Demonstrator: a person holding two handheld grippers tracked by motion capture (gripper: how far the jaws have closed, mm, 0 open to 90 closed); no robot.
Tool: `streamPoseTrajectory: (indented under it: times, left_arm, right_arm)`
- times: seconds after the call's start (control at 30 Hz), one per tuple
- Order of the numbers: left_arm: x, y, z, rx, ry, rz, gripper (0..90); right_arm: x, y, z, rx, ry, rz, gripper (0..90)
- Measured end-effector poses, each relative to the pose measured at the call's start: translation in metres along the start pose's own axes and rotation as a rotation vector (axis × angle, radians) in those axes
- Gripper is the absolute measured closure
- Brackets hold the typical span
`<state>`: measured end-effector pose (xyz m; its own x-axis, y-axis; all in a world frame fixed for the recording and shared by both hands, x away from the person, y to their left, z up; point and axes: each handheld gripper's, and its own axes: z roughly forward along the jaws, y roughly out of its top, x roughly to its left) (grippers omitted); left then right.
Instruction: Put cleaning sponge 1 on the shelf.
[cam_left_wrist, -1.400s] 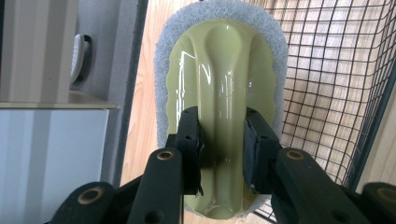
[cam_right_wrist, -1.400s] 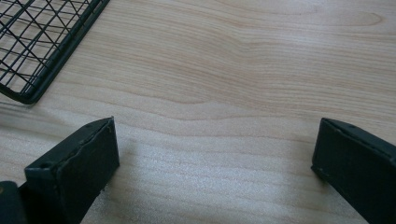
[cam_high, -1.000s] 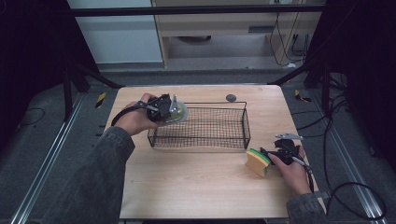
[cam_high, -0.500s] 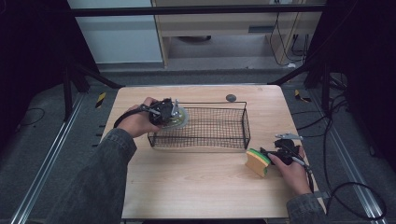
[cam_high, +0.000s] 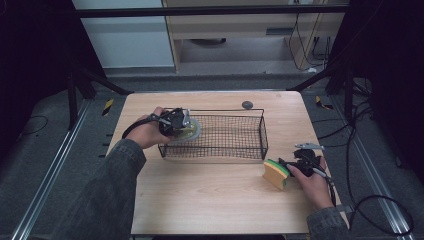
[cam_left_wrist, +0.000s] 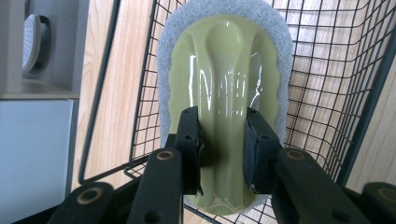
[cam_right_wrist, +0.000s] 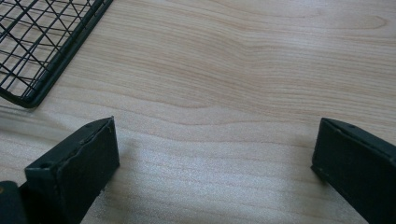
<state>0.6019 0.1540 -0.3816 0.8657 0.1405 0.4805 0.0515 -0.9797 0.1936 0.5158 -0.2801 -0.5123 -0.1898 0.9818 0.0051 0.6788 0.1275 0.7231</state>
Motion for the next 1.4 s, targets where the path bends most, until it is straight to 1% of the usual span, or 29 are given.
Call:
streamPoseTrajectory:
  times: [0.2,0.47,0.6,0.7,0.87,0.9,0.93,0.97,1.03,1.1,1.13,1.23,1.27,1.4]
  left_arm:
    - [-0.001,-0.001,0.006,0.004,-0.012,-0.002,70.7]
    - [-0.002,0.000,0.013,0.022,-0.021,-0.007,70.9]
    - [-0.003,0.002,0.016,0.031,-0.023,-0.008,70.9]
    - [-0.004,0.004,0.018,0.037,-0.031,-0.009,70.9]
    - [-0.004,0.003,0.024,0.043,-0.043,-0.020,71.0]
    - [-0.004,0.003,0.025,0.043,-0.043,-0.021,71.0]
    - [-0.003,0.004,0.025,0.042,-0.039,-0.013,71.0]
    - [-0.004,0.004,0.025,0.044,-0.042,-0.023,71.0]
    - [-0.004,0.004,0.025,0.044,-0.041,-0.023,71.0]
    - [-0.004,0.005,0.027,0.052,-0.037,-0.012,71.0]
    - [-0.006,0.005,0.028,0.052,-0.043,-0.018,71.0]
    - [-0.008,0.004,0.030,0.055,-0.044,-0.020,71.0]
    - [-0.009,0.003,0.032,0.058,-0.058,-0.018,71.0]
    - [-0.008,0.002,0.034,0.052,-0.065,-0.022,71.0]
  right_arm:
    - [0.000,0.000,0.000,0.000,0.000,0.000,0.8]
    - [0.000,0.000,0.000,0.000,0.000,0.000,0.8]
    - [0.000,0.000,0.000,0.000,0.000,0.000,0.8]
    - [0.000,0.000,0.000,0.000,0.000,0.000,0.8]
    - [0.000,0.000,0.000,0.000,0.000,0.000,0.8]
    - [0.000,0.000,0.000,0.000,0.000,0.000,0.8]
    - [0.000,0.000,0.000,0.000,0.000,0.000,0.8]
    - [0.000,0.000,0.000,0.000,0.000,0.000,0.8]
    - [0.000,0.000,0.000,0.000,0.000,0.000,0.8]
    - [0.000,0.000,0.000,0.000,0.000,0.000,0.8]
    - [0.000,0.000,0.000,0.000,0.000,0.000,0.8]
    - [0.000,0.000,0.000,0.000,0.000,0.000,0.8]
    - [0.000,0.000,0.000,0.000,0.000,0.000,0.8]
    - [0.000,0.000,0.000,0.000,0.001,-0.001,0.9]
